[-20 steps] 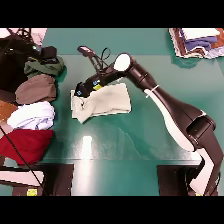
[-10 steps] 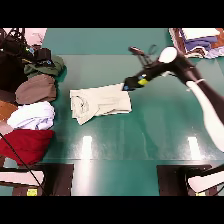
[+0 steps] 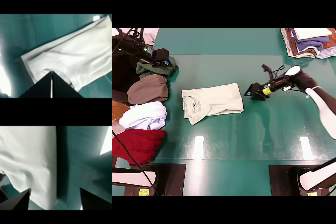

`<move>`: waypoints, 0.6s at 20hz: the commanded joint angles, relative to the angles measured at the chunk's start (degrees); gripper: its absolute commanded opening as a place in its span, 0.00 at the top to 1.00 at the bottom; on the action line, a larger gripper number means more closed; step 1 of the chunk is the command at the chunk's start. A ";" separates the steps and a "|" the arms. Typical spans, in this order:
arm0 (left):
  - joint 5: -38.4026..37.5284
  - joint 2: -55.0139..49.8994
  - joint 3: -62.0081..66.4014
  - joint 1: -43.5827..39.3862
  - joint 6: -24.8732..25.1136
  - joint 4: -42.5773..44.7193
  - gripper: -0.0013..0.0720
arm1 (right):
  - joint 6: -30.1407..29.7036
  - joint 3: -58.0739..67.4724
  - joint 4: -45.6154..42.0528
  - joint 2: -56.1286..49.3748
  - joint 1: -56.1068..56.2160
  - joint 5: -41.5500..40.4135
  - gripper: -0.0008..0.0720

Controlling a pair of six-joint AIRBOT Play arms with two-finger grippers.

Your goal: Fold the shirts.

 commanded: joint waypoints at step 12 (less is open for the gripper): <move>-0.37 0.04 -0.02 -1.03 1.18 -0.57 0.95 | -1.44 18.47 5.11 -11.93 10.32 -1.49 0.97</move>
